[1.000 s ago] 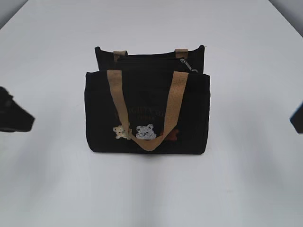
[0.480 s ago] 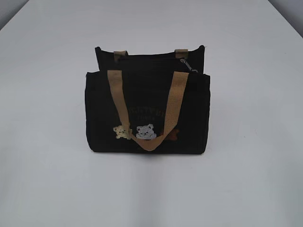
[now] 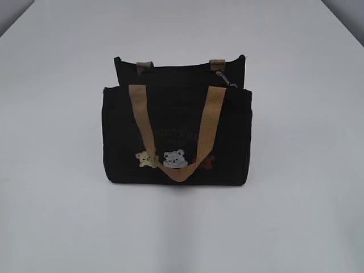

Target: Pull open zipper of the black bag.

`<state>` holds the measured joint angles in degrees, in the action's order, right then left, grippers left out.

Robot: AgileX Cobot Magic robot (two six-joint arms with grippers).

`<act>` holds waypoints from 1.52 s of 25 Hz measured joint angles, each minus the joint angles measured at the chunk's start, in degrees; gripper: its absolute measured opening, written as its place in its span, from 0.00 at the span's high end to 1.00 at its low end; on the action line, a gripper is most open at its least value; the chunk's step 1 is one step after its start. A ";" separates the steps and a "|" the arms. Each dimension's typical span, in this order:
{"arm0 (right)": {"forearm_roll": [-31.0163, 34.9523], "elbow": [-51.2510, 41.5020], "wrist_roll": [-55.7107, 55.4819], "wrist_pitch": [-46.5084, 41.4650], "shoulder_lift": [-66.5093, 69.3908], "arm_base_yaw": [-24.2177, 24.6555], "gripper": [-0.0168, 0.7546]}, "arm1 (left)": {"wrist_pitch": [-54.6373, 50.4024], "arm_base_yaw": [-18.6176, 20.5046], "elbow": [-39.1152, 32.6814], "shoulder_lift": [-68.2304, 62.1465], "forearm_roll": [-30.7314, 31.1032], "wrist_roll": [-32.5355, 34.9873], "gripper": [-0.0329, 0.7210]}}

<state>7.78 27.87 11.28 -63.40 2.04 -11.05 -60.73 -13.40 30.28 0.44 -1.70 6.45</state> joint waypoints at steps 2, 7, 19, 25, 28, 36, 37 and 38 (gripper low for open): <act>0.00 -0.05 0.00 0.04 -1.09 0.00 0.58 | -0.06 0.00 0.00 0.00 0.05 0.00 0.64; 0.23 -0.05 0.00 0.11 -1.13 0.00 0.59 | -0.06 0.06 -0.02 0.05 0.05 0.00 0.64; 0.41 -0.05 0.05 0.41 -2.27 0.82 0.59 | -0.07 3.48 -0.07 0.11 0.05 0.00 0.64; 1.25 -0.05 0.05 0.41 -2.42 8.49 0.59 | -0.05 15.29 -0.07 0.11 0.07 0.00 0.64; 1.32 -0.05 0.05 0.41 -2.42 8.95 0.59 | -0.05 15.54 -0.07 0.11 0.07 0.00 0.64; 1.36 -0.05 0.05 0.41 -2.42 8.95 0.59 | -0.05 13.34 -0.07 0.11 0.07 0.00 0.64; 1.38 -0.05 0.05 0.41 -2.42 8.95 0.59 | -0.05 13.31 -0.07 0.11 0.07 0.00 0.64; 1.49 -0.05 0.05 0.41 -2.42 8.95 0.59 | -0.05 13.31 -0.07 0.11 0.07 0.00 0.64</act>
<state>9.27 27.82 11.33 -62.99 -0.38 -2.11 -60.78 -0.09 30.21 0.55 -1.62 6.45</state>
